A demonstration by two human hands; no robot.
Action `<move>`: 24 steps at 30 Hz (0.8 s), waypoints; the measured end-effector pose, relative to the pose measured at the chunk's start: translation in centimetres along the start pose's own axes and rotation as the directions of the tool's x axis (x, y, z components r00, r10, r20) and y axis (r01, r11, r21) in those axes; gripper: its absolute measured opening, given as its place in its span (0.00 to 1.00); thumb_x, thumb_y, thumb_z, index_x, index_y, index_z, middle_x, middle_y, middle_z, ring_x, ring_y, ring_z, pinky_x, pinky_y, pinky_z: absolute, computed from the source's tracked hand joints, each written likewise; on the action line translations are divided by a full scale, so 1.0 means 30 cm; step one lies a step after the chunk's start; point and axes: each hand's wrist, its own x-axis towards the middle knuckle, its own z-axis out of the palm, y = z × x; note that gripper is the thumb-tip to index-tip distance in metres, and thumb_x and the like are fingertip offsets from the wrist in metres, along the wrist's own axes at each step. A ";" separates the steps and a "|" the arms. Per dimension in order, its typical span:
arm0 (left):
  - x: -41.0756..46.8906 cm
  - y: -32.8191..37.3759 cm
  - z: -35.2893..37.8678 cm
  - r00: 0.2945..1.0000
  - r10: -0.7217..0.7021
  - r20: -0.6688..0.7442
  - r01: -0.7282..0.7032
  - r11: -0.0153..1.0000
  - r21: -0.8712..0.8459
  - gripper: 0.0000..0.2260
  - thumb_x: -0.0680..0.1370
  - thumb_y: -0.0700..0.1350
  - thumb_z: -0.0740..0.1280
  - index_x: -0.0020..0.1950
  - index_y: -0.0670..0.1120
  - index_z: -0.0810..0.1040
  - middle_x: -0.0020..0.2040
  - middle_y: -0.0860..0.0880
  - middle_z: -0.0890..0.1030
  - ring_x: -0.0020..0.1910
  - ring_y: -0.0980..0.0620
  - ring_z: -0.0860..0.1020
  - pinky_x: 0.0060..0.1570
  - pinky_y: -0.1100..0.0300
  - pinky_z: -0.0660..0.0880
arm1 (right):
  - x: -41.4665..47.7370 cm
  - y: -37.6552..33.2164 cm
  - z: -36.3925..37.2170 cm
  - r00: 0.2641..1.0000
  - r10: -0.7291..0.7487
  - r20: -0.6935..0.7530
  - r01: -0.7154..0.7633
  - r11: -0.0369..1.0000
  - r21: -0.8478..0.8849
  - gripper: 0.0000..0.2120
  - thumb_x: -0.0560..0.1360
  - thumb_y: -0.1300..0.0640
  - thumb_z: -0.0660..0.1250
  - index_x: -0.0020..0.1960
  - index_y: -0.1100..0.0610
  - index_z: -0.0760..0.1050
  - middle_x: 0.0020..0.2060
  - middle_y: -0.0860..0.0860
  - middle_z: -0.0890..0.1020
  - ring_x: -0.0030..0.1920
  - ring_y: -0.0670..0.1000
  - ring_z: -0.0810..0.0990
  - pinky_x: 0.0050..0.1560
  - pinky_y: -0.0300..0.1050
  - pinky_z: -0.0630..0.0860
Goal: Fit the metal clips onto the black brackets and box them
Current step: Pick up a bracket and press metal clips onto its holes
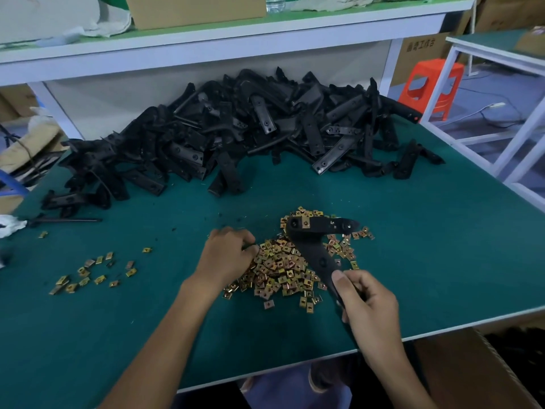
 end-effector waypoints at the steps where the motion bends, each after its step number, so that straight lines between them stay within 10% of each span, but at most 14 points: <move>1: 0.004 0.005 0.000 1.000 0.004 -0.001 -0.004 1.000 0.003 0.06 0.80 0.50 0.69 0.51 0.50 0.84 0.46 0.55 0.79 0.55 0.49 0.77 0.64 0.50 0.71 | 0.000 0.000 0.000 1.000 -0.003 0.004 0.003 1.000 -0.005 0.10 0.78 0.53 0.71 0.38 0.49 0.80 0.25 0.49 0.74 0.26 0.48 0.71 0.27 0.38 0.69; 9: 0.019 0.041 0.008 0.999 -0.049 0.015 0.049 0.999 -0.019 0.04 0.81 0.46 0.64 0.49 0.50 0.78 0.46 0.51 0.82 0.52 0.46 0.78 0.57 0.48 0.75 | 0.002 0.008 -0.002 0.999 -0.028 0.028 0.030 0.997 -0.069 0.07 0.77 0.49 0.71 0.40 0.47 0.80 0.24 0.48 0.74 0.26 0.47 0.71 0.29 0.41 0.68; 15: -0.006 0.055 -0.066 0.989 -0.050 -0.142 -0.008 0.924 -0.382 0.09 0.84 0.44 0.62 0.61 0.53 0.79 0.50 0.58 0.82 0.36 0.62 0.76 0.37 0.71 0.71 | -0.002 0.021 0.001 0.997 -0.060 0.052 0.068 0.986 -0.154 0.06 0.76 0.45 0.71 0.43 0.45 0.80 0.25 0.45 0.75 0.27 0.43 0.70 0.30 0.42 0.67; 20: -0.036 0.128 -0.127 0.987 -0.088 -0.136 -0.036 0.701 -0.712 0.06 0.84 0.43 0.63 0.53 0.52 0.79 0.45 0.54 0.84 0.43 0.57 0.80 0.45 0.62 0.79 | -0.005 0.034 0.003 0.994 -0.096 0.052 0.105 0.971 -0.214 0.06 0.76 0.46 0.72 0.44 0.47 0.80 0.29 0.46 0.78 0.29 0.42 0.71 0.29 0.37 0.65; 24: -0.049 0.174 -0.148 0.989 0.001 -0.149 -0.100 0.742 -0.662 0.09 0.84 0.48 0.61 0.50 0.61 0.76 0.41 0.58 0.83 0.39 0.61 0.79 0.40 0.67 0.76 | -0.007 0.035 0.006 0.994 -0.103 0.047 0.110 0.972 -0.205 0.06 0.76 0.47 0.73 0.45 0.48 0.80 0.30 0.47 0.78 0.29 0.42 0.71 0.30 0.38 0.65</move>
